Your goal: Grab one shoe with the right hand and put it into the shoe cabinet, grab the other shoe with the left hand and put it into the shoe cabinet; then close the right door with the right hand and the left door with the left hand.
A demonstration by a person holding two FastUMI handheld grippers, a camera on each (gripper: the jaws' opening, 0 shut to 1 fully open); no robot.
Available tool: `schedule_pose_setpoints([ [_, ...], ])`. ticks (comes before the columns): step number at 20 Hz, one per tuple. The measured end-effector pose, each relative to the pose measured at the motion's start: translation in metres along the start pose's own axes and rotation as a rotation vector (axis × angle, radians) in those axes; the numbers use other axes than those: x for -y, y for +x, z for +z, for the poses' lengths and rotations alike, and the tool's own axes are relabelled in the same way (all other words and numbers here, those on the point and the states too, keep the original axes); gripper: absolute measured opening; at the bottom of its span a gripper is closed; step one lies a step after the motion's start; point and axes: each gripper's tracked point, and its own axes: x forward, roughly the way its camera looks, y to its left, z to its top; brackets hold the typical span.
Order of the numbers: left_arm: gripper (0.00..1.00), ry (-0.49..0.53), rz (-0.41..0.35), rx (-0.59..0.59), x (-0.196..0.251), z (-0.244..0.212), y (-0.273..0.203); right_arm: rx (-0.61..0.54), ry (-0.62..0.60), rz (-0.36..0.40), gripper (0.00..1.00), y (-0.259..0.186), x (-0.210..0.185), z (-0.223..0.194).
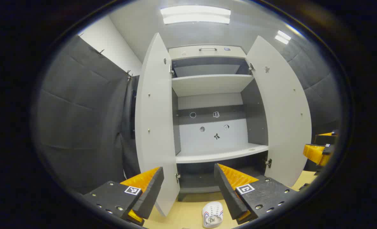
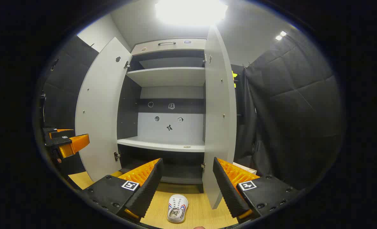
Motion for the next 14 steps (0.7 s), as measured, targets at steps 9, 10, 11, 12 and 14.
schedule_pose_setpoints([
  [9, 0.92, -0.006, 0.011, 0.004, -0.007, -0.002, -0.001, -0.01, -0.005, -0.005, 0.97, 0.002, -0.004, -0.002],
  [10, 0.93, -0.006, 0.012, 0.006, -0.008, 0.0, -0.001, -0.009, -0.005, -0.003, 0.97, 0.002, -0.004, -0.002],
  [11, 0.92, -0.006, 0.013, 0.008, -0.009, -0.001, -0.001, -0.009, -0.006, -0.002, 0.97, 0.003, -0.005, -0.002],
  [12, 0.92, -0.005, 0.014, 0.007, -0.009, 0.0, -0.001, -0.011, -0.008, 0.0, 0.96, 0.004, -0.006, -0.002],
  [14, 0.93, -0.002, 0.016, 0.008, -0.011, -0.001, -0.002, -0.015, -0.01, 0.006, 0.97, 0.006, -0.009, -0.003],
])
